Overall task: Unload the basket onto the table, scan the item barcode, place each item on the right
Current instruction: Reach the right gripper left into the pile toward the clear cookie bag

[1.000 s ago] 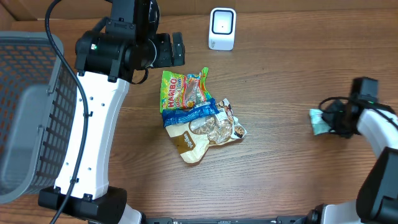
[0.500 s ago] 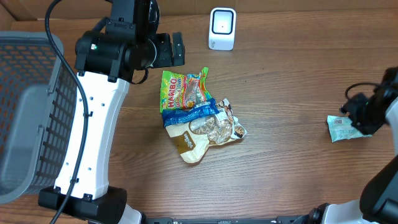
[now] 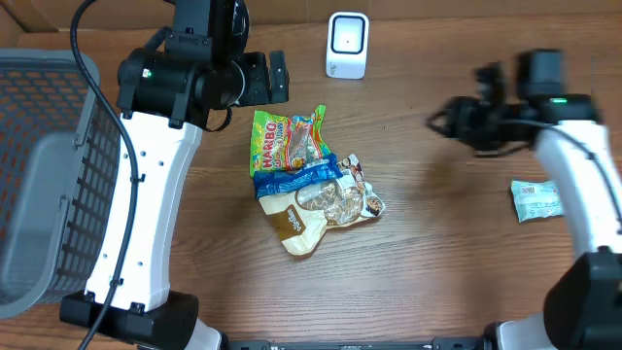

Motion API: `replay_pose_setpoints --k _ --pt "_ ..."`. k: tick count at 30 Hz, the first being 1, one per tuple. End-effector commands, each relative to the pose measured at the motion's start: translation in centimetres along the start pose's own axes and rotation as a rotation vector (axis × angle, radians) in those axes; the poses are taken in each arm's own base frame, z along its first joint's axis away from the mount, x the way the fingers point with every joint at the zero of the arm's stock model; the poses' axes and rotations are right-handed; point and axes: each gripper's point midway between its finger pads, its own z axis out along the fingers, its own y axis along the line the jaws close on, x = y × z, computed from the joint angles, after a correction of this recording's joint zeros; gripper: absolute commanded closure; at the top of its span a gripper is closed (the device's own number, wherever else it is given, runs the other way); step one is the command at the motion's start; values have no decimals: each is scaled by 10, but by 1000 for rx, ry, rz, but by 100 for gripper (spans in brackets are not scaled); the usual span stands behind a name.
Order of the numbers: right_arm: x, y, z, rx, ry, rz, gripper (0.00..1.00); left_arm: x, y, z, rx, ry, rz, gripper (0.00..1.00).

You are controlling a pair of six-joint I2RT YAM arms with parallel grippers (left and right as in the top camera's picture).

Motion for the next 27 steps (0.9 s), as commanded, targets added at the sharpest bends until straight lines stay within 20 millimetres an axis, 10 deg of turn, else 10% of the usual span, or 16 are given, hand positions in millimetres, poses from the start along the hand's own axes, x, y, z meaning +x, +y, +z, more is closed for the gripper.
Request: replay_pose_setpoints --k 1,9,27 --pt "13 43 36 50 23 -43 41 -5 0 -1 -3 -13 18 0" --pt "55 58 80 71 178 -68 41 -5 0 -1 -3 -13 18 0" --pt "86 20 96 176 282 -51 39 -6 0 -1 -4 -20 18 0"
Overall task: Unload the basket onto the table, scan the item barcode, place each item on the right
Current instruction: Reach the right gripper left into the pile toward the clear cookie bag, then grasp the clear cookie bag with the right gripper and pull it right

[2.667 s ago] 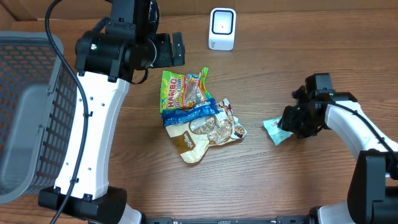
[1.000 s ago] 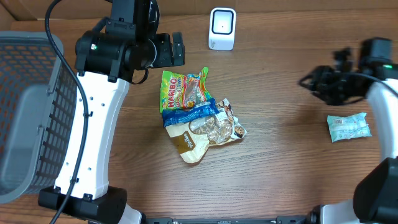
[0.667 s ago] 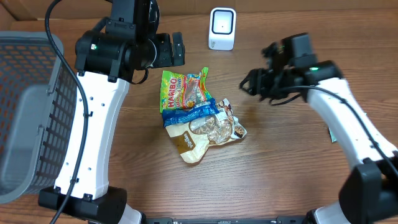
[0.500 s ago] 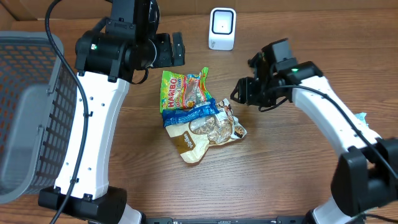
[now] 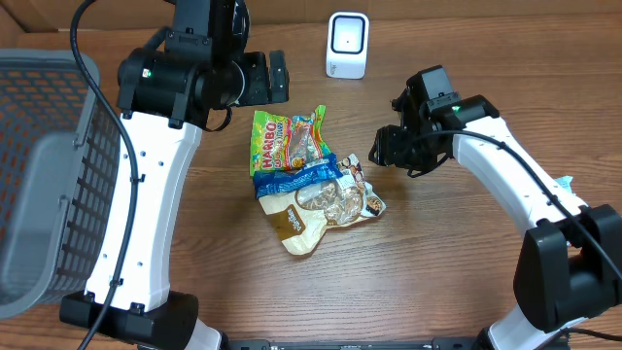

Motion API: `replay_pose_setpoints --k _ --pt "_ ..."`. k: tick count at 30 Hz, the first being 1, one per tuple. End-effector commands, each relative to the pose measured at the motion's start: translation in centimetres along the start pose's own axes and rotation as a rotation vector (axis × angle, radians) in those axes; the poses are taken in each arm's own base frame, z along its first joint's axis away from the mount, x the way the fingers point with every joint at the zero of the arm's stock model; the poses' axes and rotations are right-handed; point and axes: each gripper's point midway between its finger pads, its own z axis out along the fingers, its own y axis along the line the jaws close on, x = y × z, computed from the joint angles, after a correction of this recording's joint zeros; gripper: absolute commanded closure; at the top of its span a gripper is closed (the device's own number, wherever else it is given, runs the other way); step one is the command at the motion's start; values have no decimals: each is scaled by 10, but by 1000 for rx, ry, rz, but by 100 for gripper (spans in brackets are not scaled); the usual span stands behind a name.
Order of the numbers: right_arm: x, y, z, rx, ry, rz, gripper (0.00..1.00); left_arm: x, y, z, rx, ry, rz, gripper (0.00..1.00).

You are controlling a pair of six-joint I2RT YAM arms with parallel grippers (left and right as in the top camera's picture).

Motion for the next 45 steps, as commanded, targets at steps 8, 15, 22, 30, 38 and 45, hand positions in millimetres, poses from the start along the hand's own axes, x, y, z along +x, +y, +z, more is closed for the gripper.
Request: replay_pose_setpoints --k 8,15,22,30,38,45 --pt "41 -1 28 -110 134 72 36 -27 30 -38 -132 -115 -28 0" --pt "86 -11 56 -151 250 361 36 -20 66 -77 -300 -132 -107 0" --pt "102 12 85 -220 237 424 36 -18 82 -83 -393 -144 -148 0" --pt "80 32 89 -273 135 352 66 -16 95 -89 -461 -188 -310 0" --pt "60 13 68 -333 115 227 89 -13 82 -82 -381 -154 -315 0" --pt "47 -44 17 -211 134 -148 91 -12 82 -82 -379 -153 -315 0"
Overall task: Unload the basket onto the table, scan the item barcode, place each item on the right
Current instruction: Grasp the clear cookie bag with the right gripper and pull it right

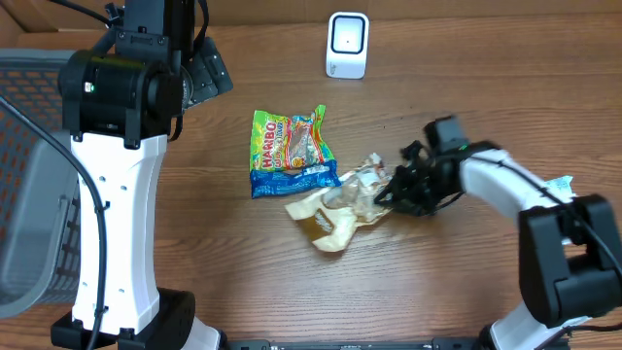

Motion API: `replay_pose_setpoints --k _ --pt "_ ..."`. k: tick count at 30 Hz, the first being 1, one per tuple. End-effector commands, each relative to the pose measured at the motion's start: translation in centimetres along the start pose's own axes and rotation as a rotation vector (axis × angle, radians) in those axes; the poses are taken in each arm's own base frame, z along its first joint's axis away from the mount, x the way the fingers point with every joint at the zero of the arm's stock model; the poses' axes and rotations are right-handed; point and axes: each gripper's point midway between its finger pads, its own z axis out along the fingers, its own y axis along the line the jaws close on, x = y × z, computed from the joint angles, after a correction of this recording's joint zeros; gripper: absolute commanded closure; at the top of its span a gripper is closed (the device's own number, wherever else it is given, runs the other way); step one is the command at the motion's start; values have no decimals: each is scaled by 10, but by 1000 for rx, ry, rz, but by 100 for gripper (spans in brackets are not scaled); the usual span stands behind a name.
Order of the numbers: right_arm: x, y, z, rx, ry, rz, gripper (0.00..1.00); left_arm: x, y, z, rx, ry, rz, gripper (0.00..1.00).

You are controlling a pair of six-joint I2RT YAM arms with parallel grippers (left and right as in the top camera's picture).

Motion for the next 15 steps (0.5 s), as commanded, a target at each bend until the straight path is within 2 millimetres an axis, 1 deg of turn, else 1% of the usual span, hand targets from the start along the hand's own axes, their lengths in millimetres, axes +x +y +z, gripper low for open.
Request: replay_pose_setpoints --k 1,2,3,4,5,6,7,8,9,10,12,13,14,15 --pt "-28 -17 -37 143 -59 -364 90 -3 -1 -4 16 -10 -32 0" --pt "-35 -28 -46 214 -74 -390 89 -3 -1 -4 16 -10 -32 0" --pt "-44 -36 -54 272 -97 -406 81 -3 -1 -4 16 -10 -32 0" --pt "-53 -38 -59 295 -132 -414 70 -3 -1 -4 16 -10 -32 0" --pt "-62 -36 -62 293 -166 -427 53 -3 -1 -4 16 -10 -32 0" --pt "-68 -35 -64 289 -191 -436 38 -3 -1 -4 16 -10 -32 0" --pt "-74 -33 -65 286 -215 -423 28 -3 -1 -4 16 -10 -32 0" --pt "-79 -30 -67 278 -242 -387 16 -3 -1 -4 16 -10 -32 0" --pt "-81 -28 -69 268 -257 -351 9 -3 -1 -4 16 -10 -32 0" --pt "-83 -25 -71 257 -269 -313 4 -3 -1 -4 16 -10 -32 0" --pt "-85 -18 -78 214 -284 -214 3 -3 -1 -4 16 -10 -32 0" --pt "-80 0 -79 95 -263 -137 5 -3 -1 -4 16 -10 -32 0" --pt "-75 7 -78 36 -239 -96 10 -3 -1 -4 16 -10 -32 0" --pt "-70 10 -77 6 -217 -54 13 -3 -1 -4 16 -10 -32 0"
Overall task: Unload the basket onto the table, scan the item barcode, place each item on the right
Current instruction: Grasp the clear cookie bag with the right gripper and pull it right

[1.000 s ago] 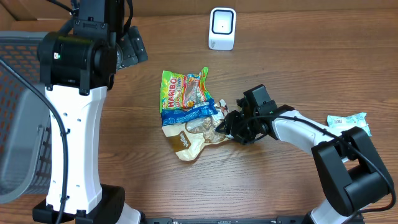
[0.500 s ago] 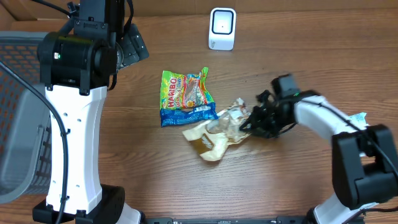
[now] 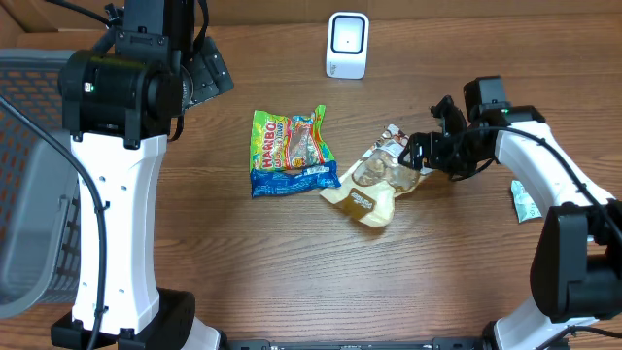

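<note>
The white barcode scanner stands at the table's far edge. A tan and brown snack pouch with a clear window hangs tilted to the right of centre. My right gripper is shut on its upper right corner. A green and blue Haribo bag lies flat to the pouch's left, apart from it. My left gripper is raised at the far left, away from both bags. Whether its jaws are apart does not show.
A grey mesh basket fills the left edge. A small green and white packet lies at the right edge under the right arm. Cardboard borders the table's far side.
My right gripper has moved right and toward the far side with the pouch in it. The pouch is now clear of the Haribo bag. The left arm has not moved.
The pouch first lay partly under the Haribo bag, with my right gripper far to the right. Then the gripper stood at the pouch's right edge. Later it was shut on the pouch and the left arm had swung left. Now the pouch is further right.
</note>
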Motion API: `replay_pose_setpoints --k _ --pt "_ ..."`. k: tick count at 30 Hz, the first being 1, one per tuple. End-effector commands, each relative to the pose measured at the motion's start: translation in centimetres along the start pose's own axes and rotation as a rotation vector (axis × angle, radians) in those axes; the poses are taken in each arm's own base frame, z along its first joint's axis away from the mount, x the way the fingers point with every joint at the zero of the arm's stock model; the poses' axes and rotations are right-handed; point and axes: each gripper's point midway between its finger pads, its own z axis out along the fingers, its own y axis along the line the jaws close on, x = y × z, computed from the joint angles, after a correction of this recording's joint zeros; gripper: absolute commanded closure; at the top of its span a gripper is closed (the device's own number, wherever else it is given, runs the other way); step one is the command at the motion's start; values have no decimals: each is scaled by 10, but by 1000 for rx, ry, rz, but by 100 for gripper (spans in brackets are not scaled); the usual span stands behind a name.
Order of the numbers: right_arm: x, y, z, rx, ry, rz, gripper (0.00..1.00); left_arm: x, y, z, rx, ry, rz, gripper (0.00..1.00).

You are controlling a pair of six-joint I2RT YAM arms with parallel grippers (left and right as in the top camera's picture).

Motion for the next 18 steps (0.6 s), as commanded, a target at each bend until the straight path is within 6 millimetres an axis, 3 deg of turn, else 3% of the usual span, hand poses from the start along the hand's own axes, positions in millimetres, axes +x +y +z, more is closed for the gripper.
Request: replay_pose_setpoints --k 1,5,9,15,18 --pt "2 28 -12 -165 46 252 13 -4 0 -4 10 -14 -22 0" --pt "36 18 -3 -114 162 425 13 -4 0 -4 10 -14 -22 0" --pt "54 -3 13 -35 177 540 10 -4 0 -4 10 -14 -22 0" --pt "50 -8 14 -34 156 620 10 -4 0 -4 10 -14 -22 0" --pt "55 3 30 -36 154 636 14 -4 0 -4 10 -14 -22 0"
